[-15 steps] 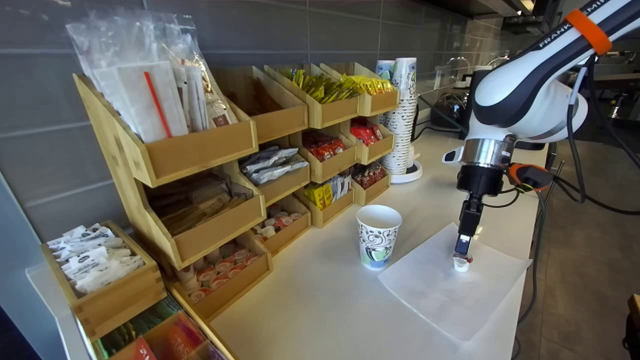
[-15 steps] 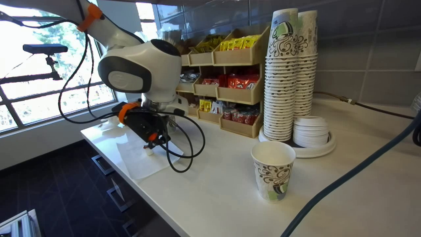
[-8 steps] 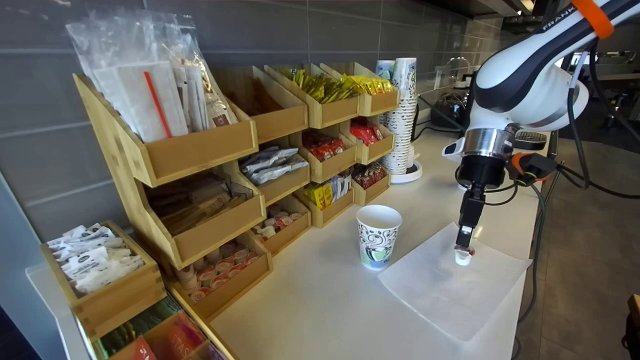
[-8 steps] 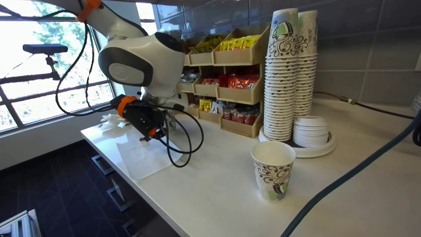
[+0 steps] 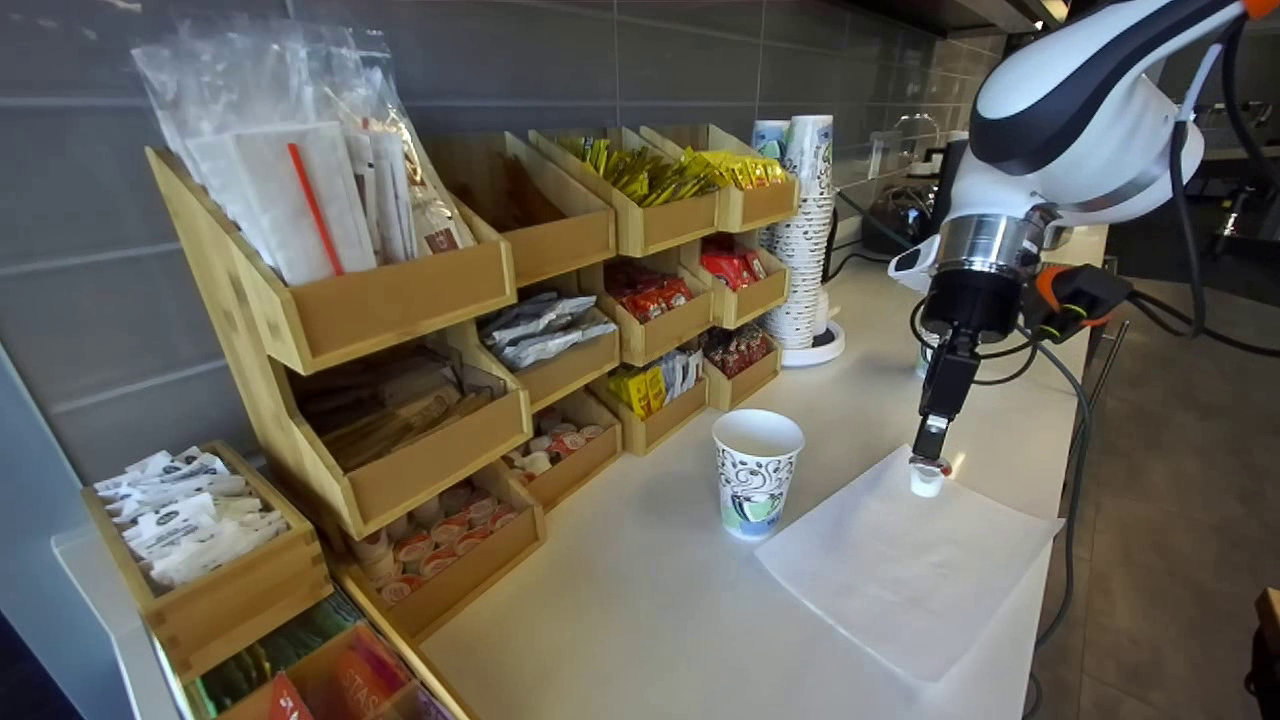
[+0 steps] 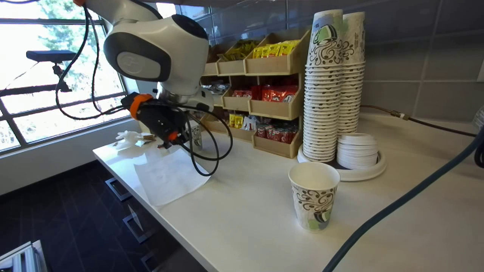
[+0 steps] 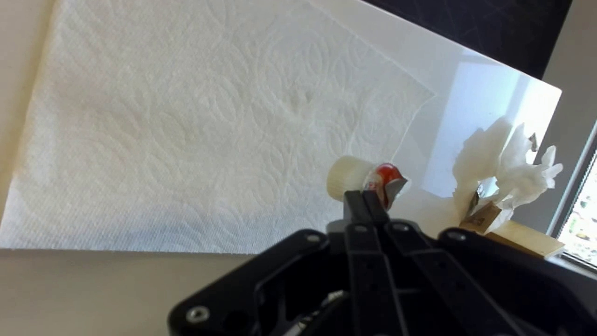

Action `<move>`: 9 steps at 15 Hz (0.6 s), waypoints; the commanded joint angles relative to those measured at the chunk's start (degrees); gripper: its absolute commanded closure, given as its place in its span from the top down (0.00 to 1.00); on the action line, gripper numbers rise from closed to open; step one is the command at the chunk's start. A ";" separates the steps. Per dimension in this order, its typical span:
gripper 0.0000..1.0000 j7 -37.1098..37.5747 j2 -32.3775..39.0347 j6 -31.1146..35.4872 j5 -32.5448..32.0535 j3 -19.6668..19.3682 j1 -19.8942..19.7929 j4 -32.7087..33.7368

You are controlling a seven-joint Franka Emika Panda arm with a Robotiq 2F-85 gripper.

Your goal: Lift the milk from the plain paper, pour it in the cup and then put it back on the plain paper

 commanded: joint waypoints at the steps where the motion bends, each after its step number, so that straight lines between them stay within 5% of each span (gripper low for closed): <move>1: 0.02 0.05 0.00 -0.14 -0.07 0.11 -0.16 0.07; 9: 0.00 -0.25 -2.47 1.53 0.41 0.05 -0.06 2.26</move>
